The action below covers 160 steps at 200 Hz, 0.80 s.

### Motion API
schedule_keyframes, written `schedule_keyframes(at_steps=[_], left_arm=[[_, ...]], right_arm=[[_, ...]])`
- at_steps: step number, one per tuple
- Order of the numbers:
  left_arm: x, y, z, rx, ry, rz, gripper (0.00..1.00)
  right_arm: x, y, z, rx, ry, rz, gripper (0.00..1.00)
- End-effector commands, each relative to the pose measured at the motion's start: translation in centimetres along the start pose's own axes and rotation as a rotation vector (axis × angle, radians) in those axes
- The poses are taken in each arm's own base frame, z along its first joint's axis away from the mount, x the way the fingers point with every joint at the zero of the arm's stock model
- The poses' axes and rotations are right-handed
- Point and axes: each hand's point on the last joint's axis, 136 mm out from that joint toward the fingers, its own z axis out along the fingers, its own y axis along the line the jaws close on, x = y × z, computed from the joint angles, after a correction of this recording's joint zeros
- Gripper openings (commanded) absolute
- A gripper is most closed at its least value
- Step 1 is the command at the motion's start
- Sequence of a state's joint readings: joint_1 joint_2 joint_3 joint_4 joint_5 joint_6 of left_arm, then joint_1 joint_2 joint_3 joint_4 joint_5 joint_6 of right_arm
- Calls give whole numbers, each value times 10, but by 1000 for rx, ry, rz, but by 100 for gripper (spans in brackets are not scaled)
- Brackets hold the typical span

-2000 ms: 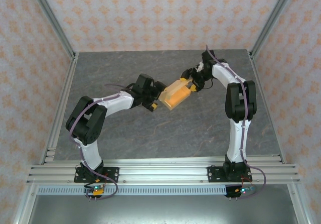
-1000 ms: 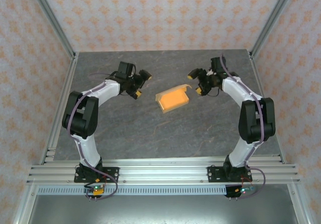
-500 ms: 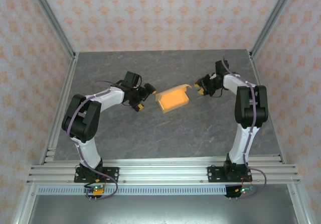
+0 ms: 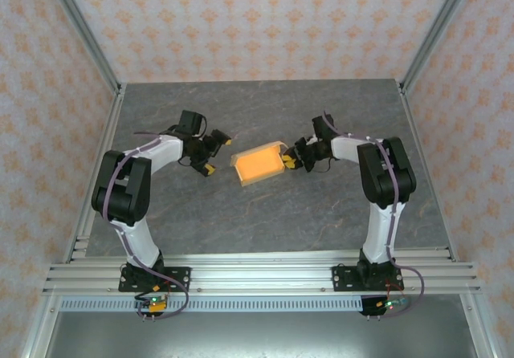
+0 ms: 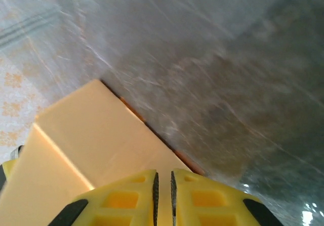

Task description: Fold the paper box

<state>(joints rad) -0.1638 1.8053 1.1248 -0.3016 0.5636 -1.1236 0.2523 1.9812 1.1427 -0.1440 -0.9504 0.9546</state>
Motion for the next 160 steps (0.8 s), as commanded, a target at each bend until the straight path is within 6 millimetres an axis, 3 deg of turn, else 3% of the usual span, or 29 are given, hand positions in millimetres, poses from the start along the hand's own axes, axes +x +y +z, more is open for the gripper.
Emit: schedule_keyframes(at_steps=[1, 22, 62, 102, 160], left_arm=[[-1, -7, -21, 1, -48, 34, 99], [-2, -12, -20, 35, -51, -30, 96], [23, -39, -16, 107, -28, -87, 93], [44, -53, -1, 116, 20, -94, 88], [55, -65, 6, 133, 37, -102, 76]], right_arm=[[-7, 42, -35, -147, -83, -12, 16], [-18, 39, -54, -113, -133, -61, 20], [-34, 49, -69, -92, -144, -144, 47], [-39, 63, -55, -139, -114, -139, 48], [-25, 56, -15, -106, -44, -204, 49]])
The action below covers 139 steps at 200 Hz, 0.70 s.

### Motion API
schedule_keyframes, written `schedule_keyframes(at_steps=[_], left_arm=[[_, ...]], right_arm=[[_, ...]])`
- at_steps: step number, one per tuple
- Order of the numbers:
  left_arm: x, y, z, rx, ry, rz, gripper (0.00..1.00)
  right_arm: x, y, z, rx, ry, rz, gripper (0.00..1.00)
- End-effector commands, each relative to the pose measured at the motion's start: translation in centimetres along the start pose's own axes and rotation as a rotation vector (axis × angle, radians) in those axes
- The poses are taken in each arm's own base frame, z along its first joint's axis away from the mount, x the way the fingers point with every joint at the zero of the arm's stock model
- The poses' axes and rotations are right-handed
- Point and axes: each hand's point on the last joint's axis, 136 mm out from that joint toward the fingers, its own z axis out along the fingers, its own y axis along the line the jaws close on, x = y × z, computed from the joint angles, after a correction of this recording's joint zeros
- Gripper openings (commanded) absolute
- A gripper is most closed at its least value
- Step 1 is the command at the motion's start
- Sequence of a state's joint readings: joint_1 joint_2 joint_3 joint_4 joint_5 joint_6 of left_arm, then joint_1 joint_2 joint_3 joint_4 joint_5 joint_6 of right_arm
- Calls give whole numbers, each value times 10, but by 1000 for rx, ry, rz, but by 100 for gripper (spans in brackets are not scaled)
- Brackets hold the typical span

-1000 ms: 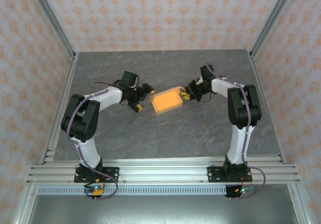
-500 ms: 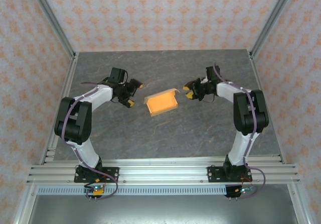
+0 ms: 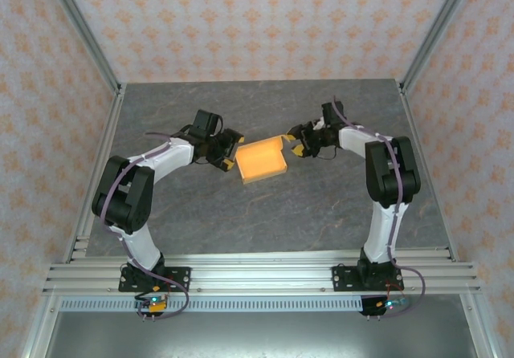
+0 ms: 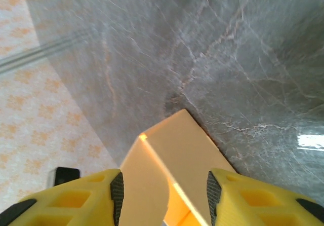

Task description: Fold the paper box

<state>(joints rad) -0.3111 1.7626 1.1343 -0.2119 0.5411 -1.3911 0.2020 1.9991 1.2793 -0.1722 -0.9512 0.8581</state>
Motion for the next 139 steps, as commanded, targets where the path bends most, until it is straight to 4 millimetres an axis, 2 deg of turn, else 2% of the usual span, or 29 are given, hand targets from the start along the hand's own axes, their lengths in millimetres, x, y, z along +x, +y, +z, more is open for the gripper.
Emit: schedule_keyframes(at_steps=[1, 32, 59, 89, 103, 139], left_arm=[[5, -19, 7, 34, 6, -1, 76], [6, -19, 13, 29, 21, 1, 74], [1, -24, 12, 34, 23, 16, 76], [-7, -27, 1, 43, 11, 41, 82], [-14, -23, -8, 28, -16, 38, 84], [-14, -34, -14, 59, -32, 45, 87]], right_arm=[[3, 13, 9, -36, 20, -76, 49], [3, 11, 13, -47, 20, -53, 50], [0, 10, 12, -49, 11, -21, 55], [-9, 12, 1, -44, -7, 25, 57], [-13, 14, -4, -44, -4, 42, 58], [-17, 30, -11, -58, 1, 31, 59]])
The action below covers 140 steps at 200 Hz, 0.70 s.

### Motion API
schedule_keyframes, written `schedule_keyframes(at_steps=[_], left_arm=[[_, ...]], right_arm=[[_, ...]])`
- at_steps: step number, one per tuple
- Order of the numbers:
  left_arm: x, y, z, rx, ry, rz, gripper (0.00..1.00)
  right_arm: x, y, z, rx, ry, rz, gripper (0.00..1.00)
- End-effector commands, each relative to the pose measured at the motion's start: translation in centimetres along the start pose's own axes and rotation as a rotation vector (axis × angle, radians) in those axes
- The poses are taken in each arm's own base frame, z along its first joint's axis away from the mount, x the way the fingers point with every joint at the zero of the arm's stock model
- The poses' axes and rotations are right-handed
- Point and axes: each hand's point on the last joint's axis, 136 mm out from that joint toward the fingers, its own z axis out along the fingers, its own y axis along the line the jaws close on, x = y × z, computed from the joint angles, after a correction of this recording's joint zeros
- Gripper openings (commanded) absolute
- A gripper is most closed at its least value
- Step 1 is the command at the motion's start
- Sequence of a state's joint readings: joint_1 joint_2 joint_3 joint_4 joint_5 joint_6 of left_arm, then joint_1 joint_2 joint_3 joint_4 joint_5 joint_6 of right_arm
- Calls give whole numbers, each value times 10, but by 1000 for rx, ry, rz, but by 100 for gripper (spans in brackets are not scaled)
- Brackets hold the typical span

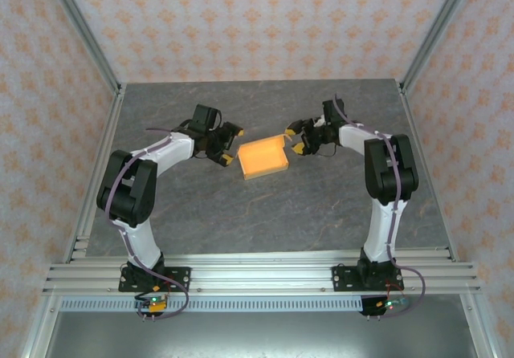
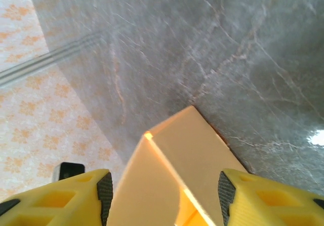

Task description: Fold the paper box

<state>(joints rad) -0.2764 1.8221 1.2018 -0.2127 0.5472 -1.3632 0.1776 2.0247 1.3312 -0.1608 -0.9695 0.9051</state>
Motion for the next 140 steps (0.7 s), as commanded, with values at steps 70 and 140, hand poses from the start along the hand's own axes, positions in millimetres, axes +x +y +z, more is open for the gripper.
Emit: schedule_keyframes(at_steps=[70, 140], left_arm=[[19, -34, -2, 60, 32, 17, 80], [45, -31, 16, 64, 88, -29, 81]], right_arm=[[7, 31, 3, -56, 47, 29, 60], [27, 46, 16, -92, 84, 40, 57]])
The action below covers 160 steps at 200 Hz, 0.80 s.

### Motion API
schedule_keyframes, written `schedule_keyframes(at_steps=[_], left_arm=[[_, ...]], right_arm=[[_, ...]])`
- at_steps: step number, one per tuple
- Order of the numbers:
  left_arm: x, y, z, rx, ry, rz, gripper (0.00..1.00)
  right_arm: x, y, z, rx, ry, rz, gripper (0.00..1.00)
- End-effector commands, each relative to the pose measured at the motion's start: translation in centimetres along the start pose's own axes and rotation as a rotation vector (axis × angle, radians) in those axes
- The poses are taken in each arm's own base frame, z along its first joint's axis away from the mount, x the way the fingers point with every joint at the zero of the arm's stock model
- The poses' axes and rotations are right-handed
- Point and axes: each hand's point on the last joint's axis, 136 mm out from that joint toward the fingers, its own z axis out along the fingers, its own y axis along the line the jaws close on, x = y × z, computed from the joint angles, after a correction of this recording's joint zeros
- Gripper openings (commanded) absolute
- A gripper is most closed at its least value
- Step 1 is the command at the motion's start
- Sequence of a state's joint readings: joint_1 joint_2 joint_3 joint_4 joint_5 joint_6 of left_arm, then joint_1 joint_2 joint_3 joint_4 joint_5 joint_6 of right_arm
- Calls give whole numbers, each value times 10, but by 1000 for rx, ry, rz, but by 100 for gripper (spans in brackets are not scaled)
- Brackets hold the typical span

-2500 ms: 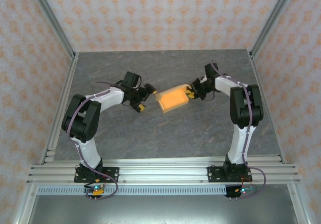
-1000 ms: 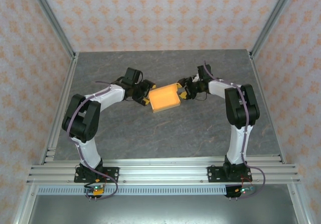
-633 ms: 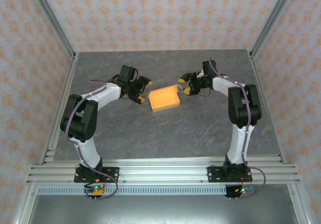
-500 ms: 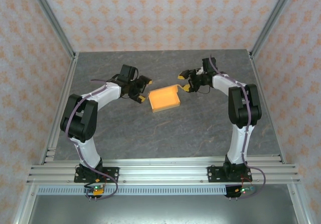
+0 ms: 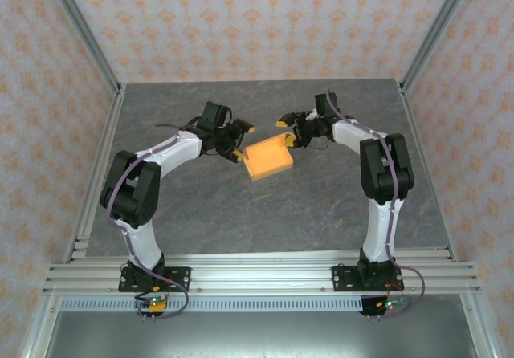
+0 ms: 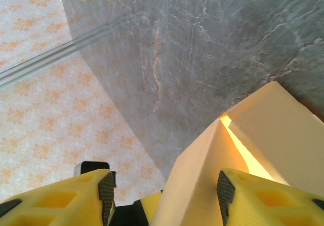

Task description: Fold the paper box

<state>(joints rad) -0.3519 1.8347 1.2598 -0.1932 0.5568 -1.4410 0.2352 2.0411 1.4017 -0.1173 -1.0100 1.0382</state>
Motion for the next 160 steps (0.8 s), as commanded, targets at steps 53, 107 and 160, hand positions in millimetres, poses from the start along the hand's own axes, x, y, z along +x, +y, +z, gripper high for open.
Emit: schedule_keyframes(at_steps=[53, 107, 160], left_arm=[[17, -3, 16, 16, 35, -6, 81], [11, 27, 22, -67, 14, 111, 61], [7, 28, 14, -114, -19, 313, 51]], right_arm=[[11, -1, 4, -9, 33, 9, 55], [5, -32, -17, 178, -13, -78, 59], [-11, -39, -49, 202, -49, -74, 62]])
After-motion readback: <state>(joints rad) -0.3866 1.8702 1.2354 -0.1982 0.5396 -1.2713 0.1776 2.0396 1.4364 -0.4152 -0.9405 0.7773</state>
